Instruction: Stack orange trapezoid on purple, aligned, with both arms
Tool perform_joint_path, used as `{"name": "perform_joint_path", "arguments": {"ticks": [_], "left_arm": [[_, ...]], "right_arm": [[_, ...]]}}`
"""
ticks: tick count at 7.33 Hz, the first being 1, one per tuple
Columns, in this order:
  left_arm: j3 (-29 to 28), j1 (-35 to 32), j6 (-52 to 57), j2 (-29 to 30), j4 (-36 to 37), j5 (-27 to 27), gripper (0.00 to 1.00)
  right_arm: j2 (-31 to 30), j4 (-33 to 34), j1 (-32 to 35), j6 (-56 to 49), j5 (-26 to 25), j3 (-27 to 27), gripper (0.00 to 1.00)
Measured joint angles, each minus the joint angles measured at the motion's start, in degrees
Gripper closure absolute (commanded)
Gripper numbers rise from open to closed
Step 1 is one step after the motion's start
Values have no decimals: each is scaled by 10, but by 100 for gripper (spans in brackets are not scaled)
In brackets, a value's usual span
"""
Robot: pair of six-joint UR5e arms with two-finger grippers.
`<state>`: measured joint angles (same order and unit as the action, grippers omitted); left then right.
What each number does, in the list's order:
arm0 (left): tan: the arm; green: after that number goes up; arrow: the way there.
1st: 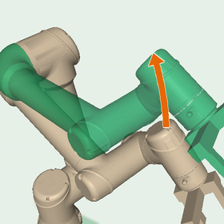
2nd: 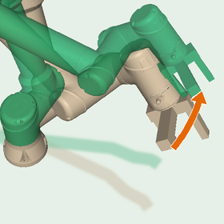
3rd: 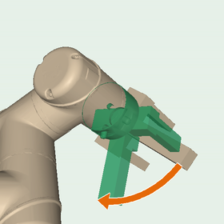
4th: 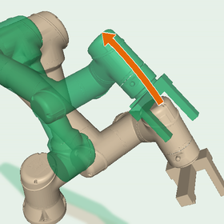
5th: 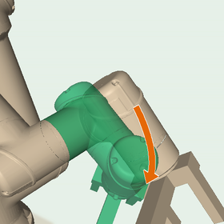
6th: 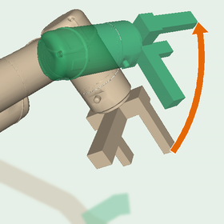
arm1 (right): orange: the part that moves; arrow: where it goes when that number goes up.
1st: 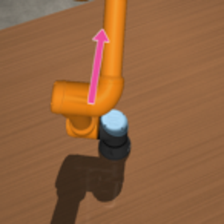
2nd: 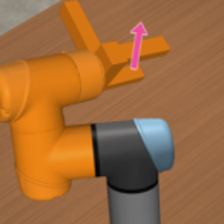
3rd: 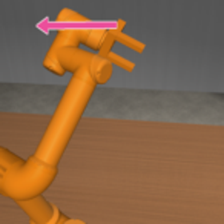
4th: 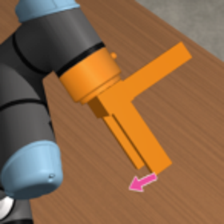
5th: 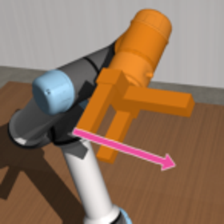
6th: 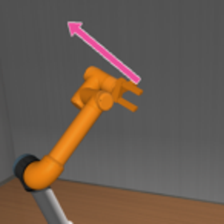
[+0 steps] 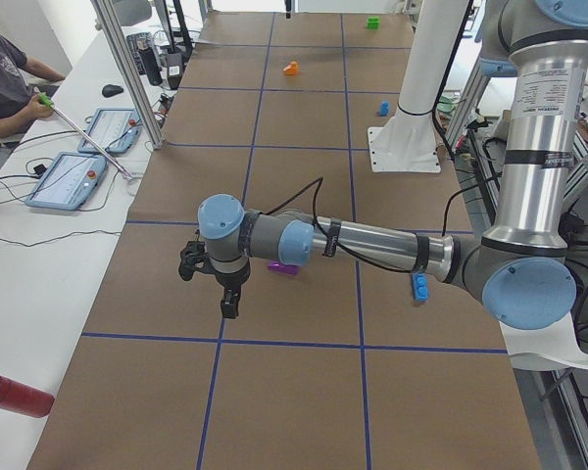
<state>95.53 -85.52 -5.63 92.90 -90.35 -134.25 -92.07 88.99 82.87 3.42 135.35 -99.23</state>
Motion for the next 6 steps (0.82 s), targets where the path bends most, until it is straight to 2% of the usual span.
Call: {"name": "perform_joint_path", "arguments": {"ticks": [6], "left_arm": [[8, 3, 3, -1, -14, 0, 0]], "right_arm": [[-2, 0, 0, -1, -4, -1, 0]]}}
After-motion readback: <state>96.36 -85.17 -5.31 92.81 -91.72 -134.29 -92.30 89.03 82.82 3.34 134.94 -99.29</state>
